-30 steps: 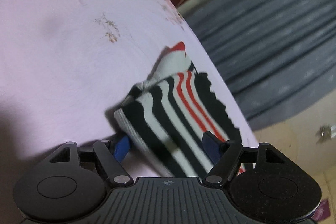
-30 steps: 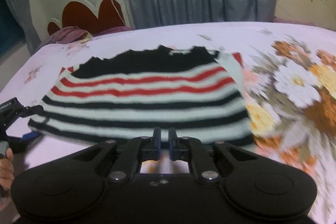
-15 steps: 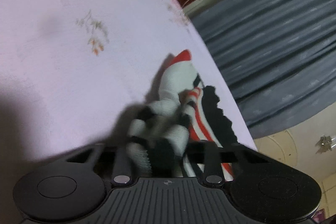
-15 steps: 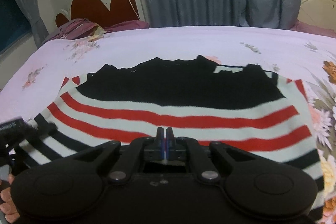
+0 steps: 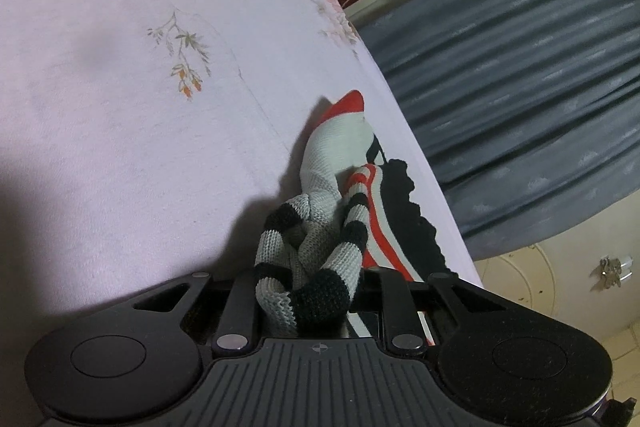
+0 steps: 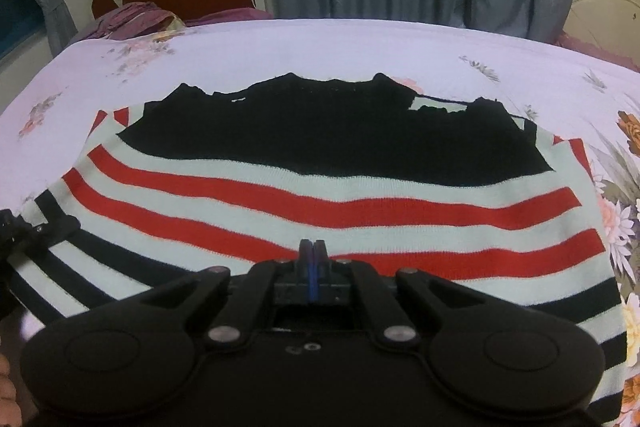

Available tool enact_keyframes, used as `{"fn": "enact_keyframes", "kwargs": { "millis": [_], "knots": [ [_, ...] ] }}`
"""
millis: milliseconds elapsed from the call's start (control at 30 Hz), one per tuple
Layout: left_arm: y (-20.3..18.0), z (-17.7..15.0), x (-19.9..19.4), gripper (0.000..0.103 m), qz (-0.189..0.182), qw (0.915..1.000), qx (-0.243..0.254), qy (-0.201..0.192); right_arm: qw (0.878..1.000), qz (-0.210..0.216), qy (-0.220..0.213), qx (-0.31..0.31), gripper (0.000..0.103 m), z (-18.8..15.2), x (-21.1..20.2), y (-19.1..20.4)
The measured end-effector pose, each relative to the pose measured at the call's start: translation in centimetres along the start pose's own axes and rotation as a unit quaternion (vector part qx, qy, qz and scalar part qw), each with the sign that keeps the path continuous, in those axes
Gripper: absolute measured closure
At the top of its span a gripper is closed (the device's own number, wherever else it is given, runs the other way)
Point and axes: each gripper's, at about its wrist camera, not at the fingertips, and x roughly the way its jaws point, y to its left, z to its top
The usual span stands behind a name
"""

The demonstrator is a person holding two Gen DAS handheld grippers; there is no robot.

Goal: Fold small clothes
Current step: 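Grasp one side edge of the folded sweater with the left tool, then fold the held side over the sweater middle with the left tool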

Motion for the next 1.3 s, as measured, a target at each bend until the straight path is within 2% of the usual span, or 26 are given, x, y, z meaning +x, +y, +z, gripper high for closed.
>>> {"fn": "enact_keyframes", "kwargs": {
  "millis": [267, 433, 667, 767, 867, 933, 967, 1000, 1067, 1200, 1300],
  "knots": [
    [0.1, 0.0, -0.6, 0.083, -0.002, 1.0, -0.004, -0.006, 1.0, 0.01, 0.0, 0.01, 0.103, -0.1, 0.4, -0.6],
    [0.1, -0.1, -0.7, 0.083, 0.0, 0.9999, -0.012, -0.012, 1.0, 0.011, -0.025, 0.001, 0.103, -0.9, 0.4, -0.7],
    [-2.0, -0.5, -2.3, 0.084, 0.002, 0.9991, 0.002, -0.043, 0.999, 0.043, -0.03, 0.011, 0.103, -1.0, 0.4, -1.9],
    [-4.1, -0.6, -3.0, 0.084, -0.012, 0.9987, 0.021, -0.046, 0.998, 0.06, -0.025, 0.018, 0.103, -0.8, 0.5, -2.5],
    [-7.7, -0.7, -3.3, 0.084, -0.021, 0.9964, 0.074, -0.035, 0.996, 0.08, -0.015, 0.032, 0.103, -0.6, 0.7, -3.2],
    [-10.7, -1.3, -3.3, 0.084, -0.016, 0.9922, 0.12, -0.03, 0.993, 0.105, 0.005, 0.046, 0.103, 0.3, 0.5, -4.2],
    [-12.1, -1.6, -3.3, 0.084, -0.02, 0.9899, 0.138, -0.025, 0.991, 0.116, 0.009, 0.063, 0.099, 0.6, 0.2, -5.0],
    [-13.6, -2.0, -3.3, 0.084, -0.024, 0.987, 0.158, -0.021, 0.989, 0.122, -0.003, 0.087, 0.095, 0.9, -0.6, -6.3],
    [-16.9, -3.3, -3.1, 0.084, -0.034, 0.979, 0.201, -0.008, 0.985, 0.122, -0.032, 0.121, 0.093, 1.2, -2.5, -9.3],
    [-22.8, -8.1, -1.3, 0.084, -0.019, 0.953, 0.3, 0.035, 0.977, 0.106, -0.063, 0.174, 0.093, 1.0, -5.7, -15.6],
    [-25.0, -12.9, 1.4, 0.083, -0.003, 0.9358, 0.342, 0.087, 0.971, 0.09, -0.068, 0.212, 0.093, 0.1, -7.2, -19.9]
  ]
}}
